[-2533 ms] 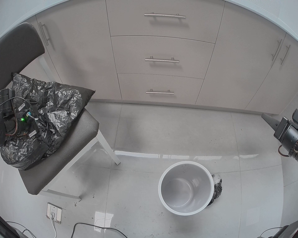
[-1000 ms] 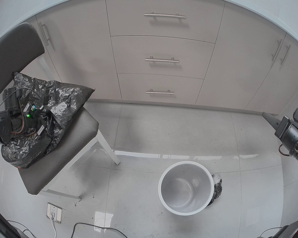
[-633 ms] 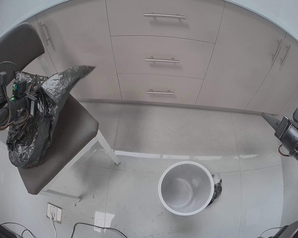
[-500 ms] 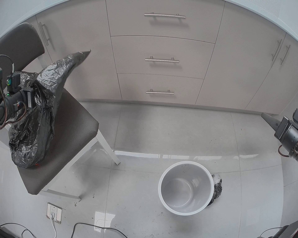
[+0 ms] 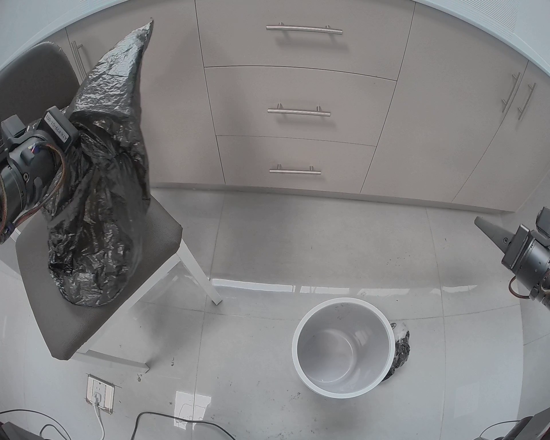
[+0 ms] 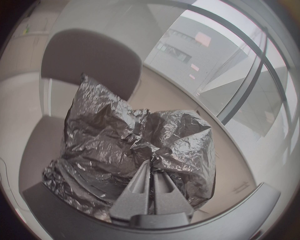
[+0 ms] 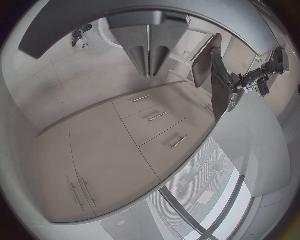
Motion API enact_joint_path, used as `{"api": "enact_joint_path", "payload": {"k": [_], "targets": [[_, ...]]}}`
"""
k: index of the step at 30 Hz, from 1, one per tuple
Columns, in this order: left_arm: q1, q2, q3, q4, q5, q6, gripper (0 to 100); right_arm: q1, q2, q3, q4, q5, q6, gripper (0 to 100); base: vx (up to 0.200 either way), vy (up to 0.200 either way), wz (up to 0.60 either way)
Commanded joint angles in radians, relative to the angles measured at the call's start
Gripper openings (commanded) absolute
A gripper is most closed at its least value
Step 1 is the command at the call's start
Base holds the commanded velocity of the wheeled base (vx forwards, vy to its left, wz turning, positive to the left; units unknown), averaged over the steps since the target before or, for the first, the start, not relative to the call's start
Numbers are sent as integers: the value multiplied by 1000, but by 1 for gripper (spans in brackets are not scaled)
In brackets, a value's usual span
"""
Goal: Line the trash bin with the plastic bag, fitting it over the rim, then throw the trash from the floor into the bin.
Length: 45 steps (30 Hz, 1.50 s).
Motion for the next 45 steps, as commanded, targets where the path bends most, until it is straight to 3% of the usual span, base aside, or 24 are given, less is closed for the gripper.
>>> {"api": "enact_joint_path", "payload": {"k": [1, 5, 9, 12, 13, 16, 19, 25, 29, 37, 40, 45], "targets": [[-226, -35, -144, 204, 27, -193, 0, 36, -22, 21, 12, 3, -2, 0, 0, 0, 0], [-366, 3, -225, 256, 25, -216, 0, 99, -36, 40, 18, -1, -5, 0, 0, 0, 0], [-438, 40, -260, 256, 32, -218, 0, 151, -53, 38, 67, -3, -16, 0, 0, 0, 0], [-513, 109, -325, 254, 88, -210, 0, 263, -78, 37, 178, -12, -50, 0, 0, 0, 0], [-518, 117, -331, 254, 93, -209, 0, 272, -79, 37, 181, -14, -51, 100, 0, 0, 0], [-573, 177, -385, 256, 147, -193, 0, 369, -84, 44, 193, -63, -77, 100, 0, 0, 0], [-614, 203, -392, 253, 150, -167, 0, 435, -79, 47, 201, -96, -97, 100, 0, 0, 0], [-671, 258, -409, 251, 151, -156, 0, 497, -26, 50, 237, -104, -186, 100, 0, 0, 0], [-692, 269, -409, 253, 151, -156, 0, 508, 73, 23, 219, -124, -238, 100, 0, 0, 0], [-694, 260, -406, 256, 151, -156, 0, 520, 263, -126, 213, -146, -248, 100, 0, 0, 0], [-694, 258, -406, 256, 151, -156, 0, 520, 352, -198, 213, -221, -263, 100, 0, 0, 0], [-694, 258, -399, 256, 151, -156, 0, 511, 401, -253, 213, -247, -263, 100, 0, 0, 0]]}}
